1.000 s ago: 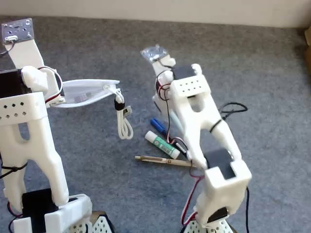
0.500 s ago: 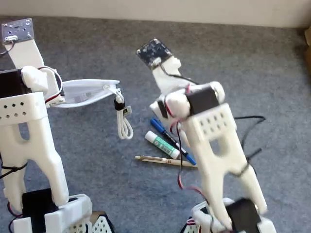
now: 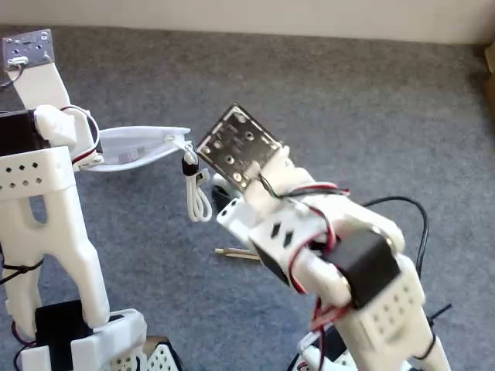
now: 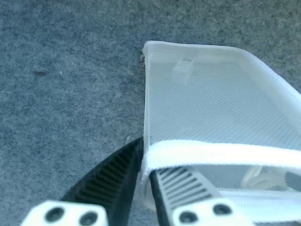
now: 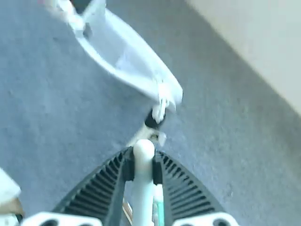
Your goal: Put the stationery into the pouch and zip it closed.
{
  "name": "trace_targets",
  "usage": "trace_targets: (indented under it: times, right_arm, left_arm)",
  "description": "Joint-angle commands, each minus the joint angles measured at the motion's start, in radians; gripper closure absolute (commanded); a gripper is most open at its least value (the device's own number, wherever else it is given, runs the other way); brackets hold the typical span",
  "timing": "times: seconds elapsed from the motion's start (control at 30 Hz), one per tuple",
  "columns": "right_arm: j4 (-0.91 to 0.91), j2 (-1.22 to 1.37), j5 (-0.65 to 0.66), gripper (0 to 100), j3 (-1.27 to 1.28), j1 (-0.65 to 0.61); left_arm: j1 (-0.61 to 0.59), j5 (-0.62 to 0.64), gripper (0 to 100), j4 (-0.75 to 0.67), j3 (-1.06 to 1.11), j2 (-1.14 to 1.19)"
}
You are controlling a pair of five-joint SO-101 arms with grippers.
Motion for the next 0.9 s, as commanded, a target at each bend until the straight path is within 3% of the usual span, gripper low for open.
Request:
trace_targets:
  times: [0.0,0.23,0.5,0.87]
  right_arm:
    - [-0.128,-0.05,-0.083,99.5,-0.01,-0.05]
    - [-0.36,-0.051,-0.186,99.5,-0.008,-0.074]
    - [-0.634,-0.045,-0.186,99.5,0.024,-0.094]
    - [-1.265,-0.051,-0.183,99.5,0.4,-0.119]
  left_arm:
    - [0.018,0.011,100,0.0,-0.005,-0.007]
    - [0.018,0.011,100,0.0,-0.004,-0.007]
    - [0.018,0.011,100,0.0,-0.004,-0.007]
    - [0.018,0.011,100,0.0,-0.004,-0.007]
